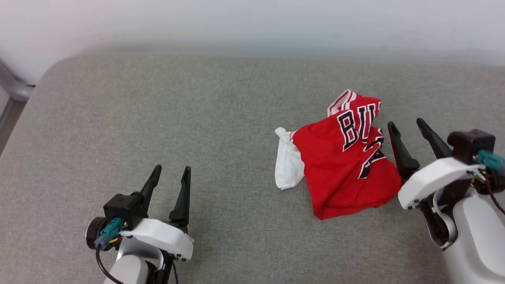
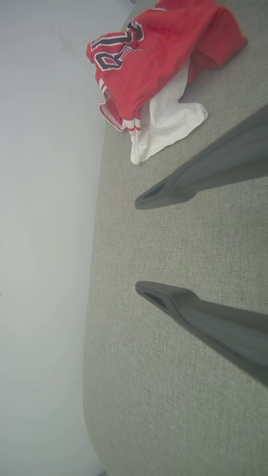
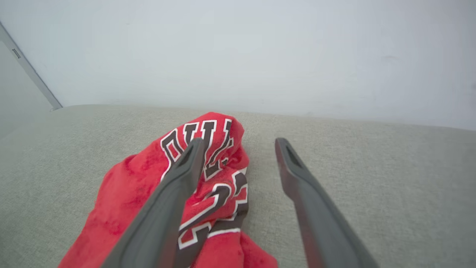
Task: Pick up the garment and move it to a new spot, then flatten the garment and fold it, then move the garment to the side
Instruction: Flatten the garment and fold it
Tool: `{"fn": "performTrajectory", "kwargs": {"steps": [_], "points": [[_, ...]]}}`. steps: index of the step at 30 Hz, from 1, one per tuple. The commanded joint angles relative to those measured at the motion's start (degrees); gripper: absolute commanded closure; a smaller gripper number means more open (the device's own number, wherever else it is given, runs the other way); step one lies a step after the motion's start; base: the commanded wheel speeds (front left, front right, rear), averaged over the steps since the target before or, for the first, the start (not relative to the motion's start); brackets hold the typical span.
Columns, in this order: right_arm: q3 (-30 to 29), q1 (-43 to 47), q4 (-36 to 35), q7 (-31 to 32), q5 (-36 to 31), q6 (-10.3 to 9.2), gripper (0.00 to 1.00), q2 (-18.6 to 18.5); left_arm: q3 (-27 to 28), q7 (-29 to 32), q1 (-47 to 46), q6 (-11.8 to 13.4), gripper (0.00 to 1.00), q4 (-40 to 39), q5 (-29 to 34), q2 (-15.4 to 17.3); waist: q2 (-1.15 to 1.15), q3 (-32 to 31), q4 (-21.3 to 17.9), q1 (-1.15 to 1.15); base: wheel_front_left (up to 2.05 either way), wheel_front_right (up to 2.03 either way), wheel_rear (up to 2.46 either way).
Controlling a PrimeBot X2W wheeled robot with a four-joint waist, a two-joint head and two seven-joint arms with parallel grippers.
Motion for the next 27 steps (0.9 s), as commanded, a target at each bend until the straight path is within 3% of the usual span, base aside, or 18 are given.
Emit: {"fn": "performTrajectory", "kwargs": {"steps": [1,11,20,27], "points": [[-0.49,1.41,-1.08,-0.67,-1.06,-0.04,0.0,0.34,-0.12,0.06,0.76,0.29,0.0,0.14,0.15,0.35,0.0,-1.34,-0.61,0.0,0.0,0.0,0.0],[-4.22,15.81,-17.27,0.39,-8.63,-0.04,0.0,4.2,-0.23,1.16,4.18,1.42,0.0,-0.43,-0.47,0.89,0.0,-5.82,-2.48,0.0,0.0,0.0,0.0],[-5.84,27.02,-32.07,5.06,-10.41,-0.04,0.0,7.35,-1.11,3.45,4.34,1.83,0.0,-1.5,-0.21,1.88,0.0,-6.69,-4.06,0.0,0.0,0.0,0.0],[-6.77,32.08,-38.67,7.86,-11.19,-0.04,0.0,8.52,-4.1,11.66,-0.75,-0.89,0.0,-2.37,-1.85,2.11,0.0,-5.16,-5.74,0.0,0.0,0.0,0.0]]}}
